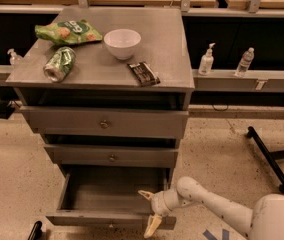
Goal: Open bottom drawer
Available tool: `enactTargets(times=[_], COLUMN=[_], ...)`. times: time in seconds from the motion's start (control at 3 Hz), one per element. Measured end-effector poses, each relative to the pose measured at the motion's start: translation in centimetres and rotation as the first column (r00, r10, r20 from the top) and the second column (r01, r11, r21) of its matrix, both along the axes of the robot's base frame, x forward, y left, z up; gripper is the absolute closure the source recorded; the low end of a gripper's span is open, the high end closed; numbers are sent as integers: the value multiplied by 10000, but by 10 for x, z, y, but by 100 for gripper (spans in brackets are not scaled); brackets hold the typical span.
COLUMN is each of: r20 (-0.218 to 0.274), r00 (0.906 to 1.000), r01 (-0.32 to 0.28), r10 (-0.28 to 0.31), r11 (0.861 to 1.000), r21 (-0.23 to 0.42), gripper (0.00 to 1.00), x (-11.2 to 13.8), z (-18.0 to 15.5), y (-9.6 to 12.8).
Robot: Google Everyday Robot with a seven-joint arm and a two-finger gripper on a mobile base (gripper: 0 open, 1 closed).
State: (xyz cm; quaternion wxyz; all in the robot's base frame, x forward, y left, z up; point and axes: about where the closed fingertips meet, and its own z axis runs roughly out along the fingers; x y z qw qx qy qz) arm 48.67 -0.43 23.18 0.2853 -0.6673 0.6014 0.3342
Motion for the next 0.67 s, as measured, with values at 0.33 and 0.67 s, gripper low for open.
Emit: enactTargets(times=[0.33, 0.67], r20=[-35, -18], r00=[9839, 9714], r01=[1784, 2369], r10=[-1786, -2376], r11=[9812, 9678], r21=[731, 854], gripper=[0, 0], x=[2, 4], z=[-3, -4], y=[-23, -37])
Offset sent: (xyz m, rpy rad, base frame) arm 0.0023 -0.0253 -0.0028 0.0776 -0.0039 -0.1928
